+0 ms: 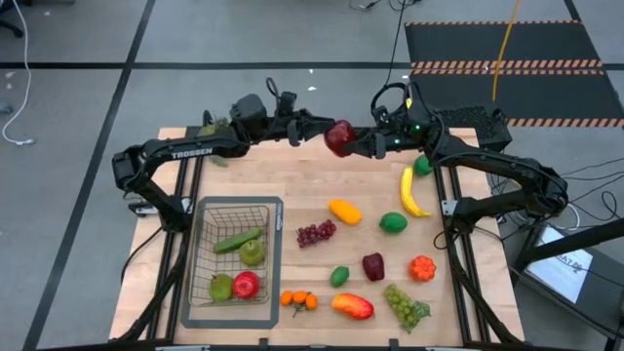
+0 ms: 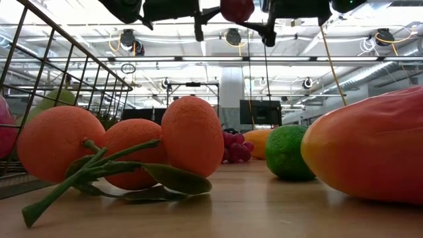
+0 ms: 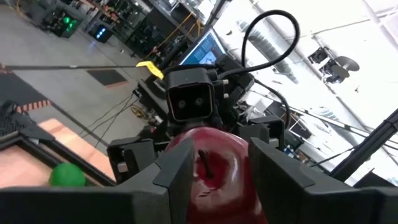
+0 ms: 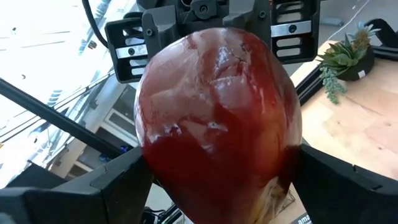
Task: Build produce basket
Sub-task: Put the top dark red apple into the wire basket
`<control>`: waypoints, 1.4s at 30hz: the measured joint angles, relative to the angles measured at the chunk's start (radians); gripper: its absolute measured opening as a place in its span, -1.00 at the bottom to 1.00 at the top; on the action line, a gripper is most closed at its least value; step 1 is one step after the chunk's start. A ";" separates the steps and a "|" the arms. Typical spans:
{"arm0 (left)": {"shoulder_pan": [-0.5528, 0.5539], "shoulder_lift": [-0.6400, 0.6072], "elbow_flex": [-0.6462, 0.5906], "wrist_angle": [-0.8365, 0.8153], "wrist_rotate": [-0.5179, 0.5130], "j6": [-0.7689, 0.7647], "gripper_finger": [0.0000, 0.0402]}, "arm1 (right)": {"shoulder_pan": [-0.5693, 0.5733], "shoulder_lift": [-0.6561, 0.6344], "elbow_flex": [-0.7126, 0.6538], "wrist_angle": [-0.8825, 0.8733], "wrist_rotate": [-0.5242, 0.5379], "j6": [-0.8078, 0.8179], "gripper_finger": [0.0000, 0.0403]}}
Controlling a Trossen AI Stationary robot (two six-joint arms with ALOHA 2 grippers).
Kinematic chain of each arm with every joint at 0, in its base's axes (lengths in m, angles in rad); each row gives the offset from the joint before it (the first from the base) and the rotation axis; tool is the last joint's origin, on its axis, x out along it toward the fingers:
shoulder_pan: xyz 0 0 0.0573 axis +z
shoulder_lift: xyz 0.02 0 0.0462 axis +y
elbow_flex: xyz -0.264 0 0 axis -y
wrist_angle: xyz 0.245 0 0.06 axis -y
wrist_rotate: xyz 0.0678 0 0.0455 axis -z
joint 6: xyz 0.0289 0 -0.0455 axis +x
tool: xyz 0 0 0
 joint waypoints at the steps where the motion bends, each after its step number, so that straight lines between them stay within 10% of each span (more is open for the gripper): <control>1: 0.001 0.000 0.000 -0.006 0.004 -0.005 -0.21 | 0.000 0.000 0.000 -0.002 0.000 0.000 0.66; 12: 0.000 0.000 0.000 -0.024 0.022 -0.013 -0.18 | 0.000 0.000 0.000 -0.026 -0.002 -0.007 0.66; 35: -0.029 0.000 0.000 -0.053 -0.045 0.092 -0.95 | 0.000 -0.001 0.000 -0.032 -0.005 -0.044 0.66; 42: -0.029 0.000 0.000 -0.053 -0.046 0.093 -0.91 | 0.000 -0.001 0.000 -0.034 -0.003 -0.058 0.66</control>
